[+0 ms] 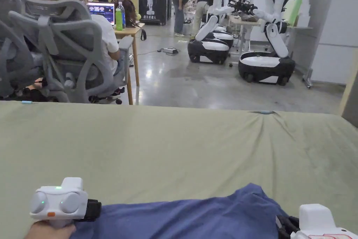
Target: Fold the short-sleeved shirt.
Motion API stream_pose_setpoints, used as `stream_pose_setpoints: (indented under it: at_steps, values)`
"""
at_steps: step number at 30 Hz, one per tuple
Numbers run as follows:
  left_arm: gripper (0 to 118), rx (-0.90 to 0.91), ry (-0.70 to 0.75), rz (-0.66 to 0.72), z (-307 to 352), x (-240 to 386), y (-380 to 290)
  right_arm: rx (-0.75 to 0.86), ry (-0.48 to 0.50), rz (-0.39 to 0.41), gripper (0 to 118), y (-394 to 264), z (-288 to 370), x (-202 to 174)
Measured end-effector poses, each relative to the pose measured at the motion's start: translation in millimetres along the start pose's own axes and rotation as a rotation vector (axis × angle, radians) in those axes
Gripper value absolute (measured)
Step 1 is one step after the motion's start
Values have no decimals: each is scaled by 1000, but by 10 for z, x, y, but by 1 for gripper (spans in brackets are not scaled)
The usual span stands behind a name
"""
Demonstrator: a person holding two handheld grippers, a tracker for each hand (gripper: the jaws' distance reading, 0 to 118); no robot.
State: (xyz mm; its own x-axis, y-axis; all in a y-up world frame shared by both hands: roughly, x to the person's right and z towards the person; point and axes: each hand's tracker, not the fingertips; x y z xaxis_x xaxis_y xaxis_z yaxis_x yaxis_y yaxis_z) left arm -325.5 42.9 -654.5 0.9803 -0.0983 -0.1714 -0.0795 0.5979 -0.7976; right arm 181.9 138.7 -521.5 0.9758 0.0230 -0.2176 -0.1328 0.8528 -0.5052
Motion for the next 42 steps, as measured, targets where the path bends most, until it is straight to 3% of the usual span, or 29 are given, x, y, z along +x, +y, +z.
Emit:
stream_pose_setpoints:
  at_steps: [1,2,3,4,5,6,7,8,13,14,15,17,19,22,25,28,31,36,42]
  values:
    - [81,-28,-10,-36,-49,48,-13,-16,-7,-7,0,39,-90,84]
    - [69,8,34,-65,-9,77,-2,-62,6,-46,0,85,-232,203]
    - [49,10,9,-80,169,146,-19,-91,7,-61,1,133,-384,297]
    - [18,7,-29,-104,239,190,-11,-109,-6,-56,9,178,-546,371]
    - [1,31,-19,-125,314,241,-14,-118,-20,-47,45,211,-708,435]
    - [1,59,-18,-151,373,283,-30,-131,-38,-43,83,250,-876,489]
    - [1,75,9,-159,501,327,-65,-155,-43,-50,112,283,-1029,528]
    - [1,88,-15,-178,579,356,-89,-208,-41,-72,118,311,-1210,573]
    - [1,119,-34,-177,790,397,-161,-267,-32,-94,108,305,-1753,640]
    - [0,115,-40,-176,810,390,-179,-307,-40,-110,102,269,-1814,655]
    - [1,109,-45,-172,729,340,-149,-384,-6,-127,83,230,-1851,670]
    - [1,105,-40,-171,739,317,-168,-386,66,-165,19,129,-1812,674]
    - [1,101,-42,-161,741,274,-163,-339,37,-182,13,134,-1658,668]
    - [1,127,-45,-115,891,199,-166,-244,15,-121,12,216,-1287,655]
    - [1,178,-47,-98,1163,131,-175,-152,40,-130,12,385,-775,673]
    - [1,247,-67,-81,1614,58,-285,-64,38,-54,12,508,-170,650]
    - [1,279,-101,-67,2064,-54,-536,-30,54,-53,12,464,411,629]
    - [1,255,-146,-77,2575,-141,-1283,-29,61,-31,12,-70,1093,560]
    - [1,116,-153,-9,2456,-130,-2176,-175,31,-54,12,-1077,1109,365]
